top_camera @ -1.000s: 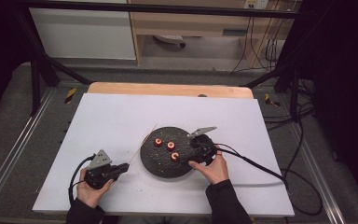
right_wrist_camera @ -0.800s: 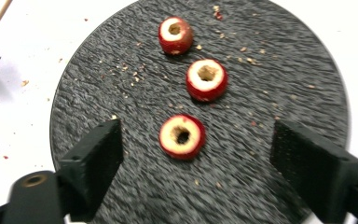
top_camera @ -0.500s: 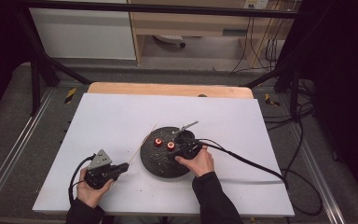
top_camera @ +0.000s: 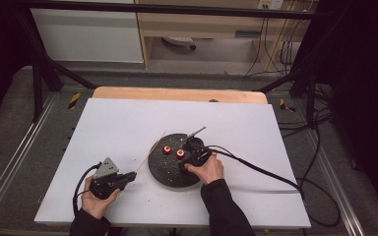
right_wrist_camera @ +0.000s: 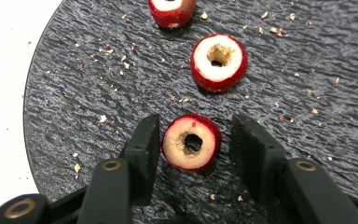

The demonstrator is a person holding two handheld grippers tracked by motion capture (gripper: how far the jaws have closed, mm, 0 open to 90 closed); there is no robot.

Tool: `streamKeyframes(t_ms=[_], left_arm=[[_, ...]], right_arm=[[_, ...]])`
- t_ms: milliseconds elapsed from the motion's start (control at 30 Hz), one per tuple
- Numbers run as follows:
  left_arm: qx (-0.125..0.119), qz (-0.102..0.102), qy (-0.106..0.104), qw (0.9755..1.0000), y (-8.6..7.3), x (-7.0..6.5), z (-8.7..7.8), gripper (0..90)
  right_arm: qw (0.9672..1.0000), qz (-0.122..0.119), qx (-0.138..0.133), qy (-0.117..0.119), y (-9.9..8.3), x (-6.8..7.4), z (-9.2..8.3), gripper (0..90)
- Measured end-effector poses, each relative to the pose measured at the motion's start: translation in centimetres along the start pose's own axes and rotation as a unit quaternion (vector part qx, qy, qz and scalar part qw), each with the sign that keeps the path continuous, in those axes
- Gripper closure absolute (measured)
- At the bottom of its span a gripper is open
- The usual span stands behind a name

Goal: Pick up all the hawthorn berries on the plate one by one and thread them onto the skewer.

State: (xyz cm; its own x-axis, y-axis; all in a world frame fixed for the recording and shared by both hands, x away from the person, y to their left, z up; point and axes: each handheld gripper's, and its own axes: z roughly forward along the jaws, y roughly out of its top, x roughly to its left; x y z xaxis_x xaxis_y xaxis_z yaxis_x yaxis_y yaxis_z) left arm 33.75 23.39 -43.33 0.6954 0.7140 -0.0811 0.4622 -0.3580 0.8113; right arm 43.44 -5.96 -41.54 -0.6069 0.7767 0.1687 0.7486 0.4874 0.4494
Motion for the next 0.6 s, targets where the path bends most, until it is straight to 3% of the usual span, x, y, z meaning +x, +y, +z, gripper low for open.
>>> streamKeyframes(t_ms=[333, 600], left_arm=[[-0.002, 0.001, 0.000, 1.0000, 0.0, -0.1, 0.0, 88.1], [-0.005, 0.002, 0.001, 1.0000, 0.1, -0.3, 0.0, 88.2]], right_arm=[[0.9998, 0.017, 0.007, 0.009, 0.2, -0.2, -0.2, 60.0], [0.9994, 0.018, -0.019, 0.022, 0.2, -0.2, -1.9, 60.6]])
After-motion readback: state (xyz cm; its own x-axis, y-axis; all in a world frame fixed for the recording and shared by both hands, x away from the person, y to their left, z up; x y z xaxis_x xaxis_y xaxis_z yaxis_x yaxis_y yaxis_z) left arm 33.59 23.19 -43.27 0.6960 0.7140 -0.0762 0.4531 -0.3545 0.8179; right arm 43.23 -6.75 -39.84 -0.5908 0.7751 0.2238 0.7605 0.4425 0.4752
